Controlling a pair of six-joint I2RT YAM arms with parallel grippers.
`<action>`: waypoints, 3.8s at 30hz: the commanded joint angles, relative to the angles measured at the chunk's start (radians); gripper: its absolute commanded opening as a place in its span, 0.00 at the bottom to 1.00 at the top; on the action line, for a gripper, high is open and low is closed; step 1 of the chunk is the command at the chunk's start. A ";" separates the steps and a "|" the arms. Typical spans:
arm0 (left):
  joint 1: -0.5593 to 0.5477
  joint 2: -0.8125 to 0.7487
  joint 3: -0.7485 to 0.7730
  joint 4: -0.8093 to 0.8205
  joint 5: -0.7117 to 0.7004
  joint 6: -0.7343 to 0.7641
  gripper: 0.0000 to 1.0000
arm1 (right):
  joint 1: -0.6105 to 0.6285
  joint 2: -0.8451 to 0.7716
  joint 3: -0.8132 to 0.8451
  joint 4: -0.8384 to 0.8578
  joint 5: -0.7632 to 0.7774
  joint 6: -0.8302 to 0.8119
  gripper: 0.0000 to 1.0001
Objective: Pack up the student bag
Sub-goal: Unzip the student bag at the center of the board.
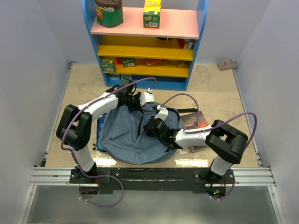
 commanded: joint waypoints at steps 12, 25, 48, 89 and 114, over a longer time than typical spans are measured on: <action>-0.011 -0.182 -0.057 -0.044 0.015 0.014 0.00 | -0.056 -0.071 -0.061 -0.148 -0.053 0.008 0.04; -0.020 -0.254 -0.086 -0.090 0.055 -0.016 0.00 | -0.068 -0.118 -0.047 -0.160 -0.067 0.002 0.25; -0.043 -0.329 -0.184 -0.039 0.016 -0.045 0.00 | -0.234 -0.017 0.255 -0.298 -0.099 -0.116 0.57; -0.072 -0.359 -0.221 -0.044 0.003 -0.069 0.00 | -0.306 0.121 0.376 -0.291 -0.068 -0.023 0.44; -0.082 -0.495 -0.259 -0.205 -0.059 -0.080 0.00 | -0.331 0.107 0.347 -0.263 0.054 0.043 0.00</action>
